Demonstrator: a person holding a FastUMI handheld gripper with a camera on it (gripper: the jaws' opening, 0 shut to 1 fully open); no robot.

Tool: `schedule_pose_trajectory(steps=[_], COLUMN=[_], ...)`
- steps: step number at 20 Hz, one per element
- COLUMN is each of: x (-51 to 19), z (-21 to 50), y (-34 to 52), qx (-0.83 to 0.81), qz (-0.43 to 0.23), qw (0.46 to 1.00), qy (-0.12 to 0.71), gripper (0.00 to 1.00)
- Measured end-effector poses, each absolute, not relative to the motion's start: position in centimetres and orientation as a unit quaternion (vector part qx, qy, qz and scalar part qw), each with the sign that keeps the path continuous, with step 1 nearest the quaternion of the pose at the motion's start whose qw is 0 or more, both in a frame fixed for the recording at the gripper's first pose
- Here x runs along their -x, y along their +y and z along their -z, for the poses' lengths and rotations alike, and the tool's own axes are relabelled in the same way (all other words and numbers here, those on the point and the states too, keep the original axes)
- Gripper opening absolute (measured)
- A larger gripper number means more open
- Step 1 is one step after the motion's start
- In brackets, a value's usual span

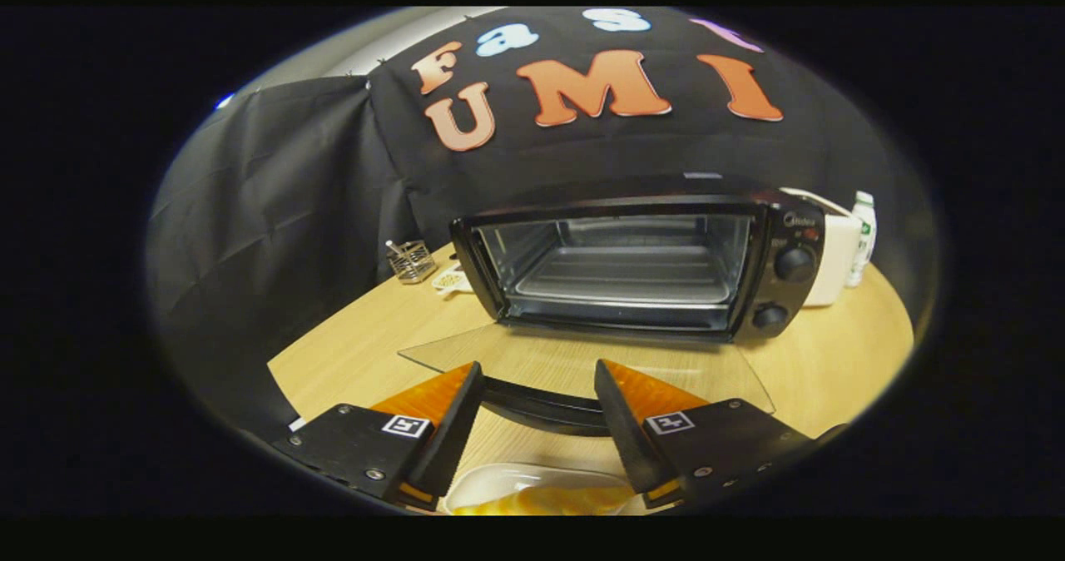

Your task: Open the toaster oven, put the food inside, and close the toaster oven door.

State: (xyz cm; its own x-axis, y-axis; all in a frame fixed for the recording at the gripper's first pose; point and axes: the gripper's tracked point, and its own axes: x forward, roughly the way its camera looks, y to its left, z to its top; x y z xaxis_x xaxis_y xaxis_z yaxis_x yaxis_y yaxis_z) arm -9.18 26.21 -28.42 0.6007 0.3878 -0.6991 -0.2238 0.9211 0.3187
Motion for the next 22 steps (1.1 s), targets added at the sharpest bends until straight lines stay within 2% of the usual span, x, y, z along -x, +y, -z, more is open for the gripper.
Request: schedule_pose_trajectory(steps=[8,15,18,21,22], x=[11.7,14.5,17.7,20.6,21.5], z=[33.2,30.6,29.2,27.9,27.6], y=[24.7,23.5,22.8,22.7,22.8], qx=[-0.039,-0.087,-0.070,-0.063,-0.066], qz=[-0.152,-0.117,-0.087,-0.053,-0.043], qw=[0.873,0.861,0.862,0.867,0.867], qy=[0.461,0.488,0.494,0.492,0.493], gripper=[0.75,0.74,0.82,0.96,0.98])
